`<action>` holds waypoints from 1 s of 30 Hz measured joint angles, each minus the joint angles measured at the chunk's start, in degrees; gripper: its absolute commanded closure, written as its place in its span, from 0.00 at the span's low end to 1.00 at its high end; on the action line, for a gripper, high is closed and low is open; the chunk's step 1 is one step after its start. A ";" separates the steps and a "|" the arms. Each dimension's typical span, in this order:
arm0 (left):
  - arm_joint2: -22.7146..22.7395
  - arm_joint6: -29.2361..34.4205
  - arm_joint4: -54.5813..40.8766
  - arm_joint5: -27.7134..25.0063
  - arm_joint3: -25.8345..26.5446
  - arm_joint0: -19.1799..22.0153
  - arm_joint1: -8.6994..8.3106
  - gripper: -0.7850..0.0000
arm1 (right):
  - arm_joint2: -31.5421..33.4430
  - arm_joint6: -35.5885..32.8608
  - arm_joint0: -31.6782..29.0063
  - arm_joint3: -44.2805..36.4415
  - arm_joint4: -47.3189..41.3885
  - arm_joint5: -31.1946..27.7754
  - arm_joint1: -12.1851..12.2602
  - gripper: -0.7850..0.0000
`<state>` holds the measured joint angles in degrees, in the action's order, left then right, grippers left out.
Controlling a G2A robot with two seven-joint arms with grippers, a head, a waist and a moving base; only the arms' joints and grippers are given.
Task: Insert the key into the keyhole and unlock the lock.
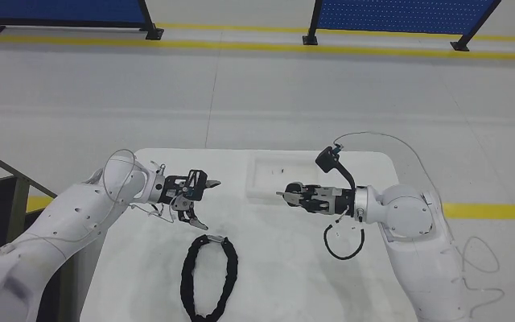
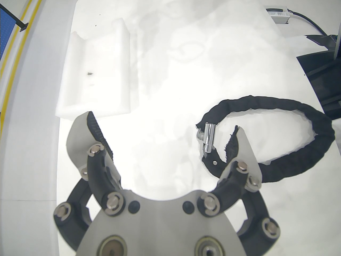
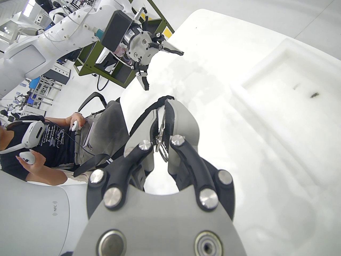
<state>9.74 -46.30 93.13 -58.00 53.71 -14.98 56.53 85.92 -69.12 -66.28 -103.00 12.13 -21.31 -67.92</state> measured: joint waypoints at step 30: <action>0.00 -0.76 -1.78 0.77 -3.13 -8.87 -0.07 0.00 | 0.00 0.00 0.00 0.00 0.00 0.00 0.00 1.00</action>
<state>9.74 -47.05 91.35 -57.23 50.59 -23.85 56.46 85.92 -69.12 -66.28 -103.00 12.13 -21.31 -67.92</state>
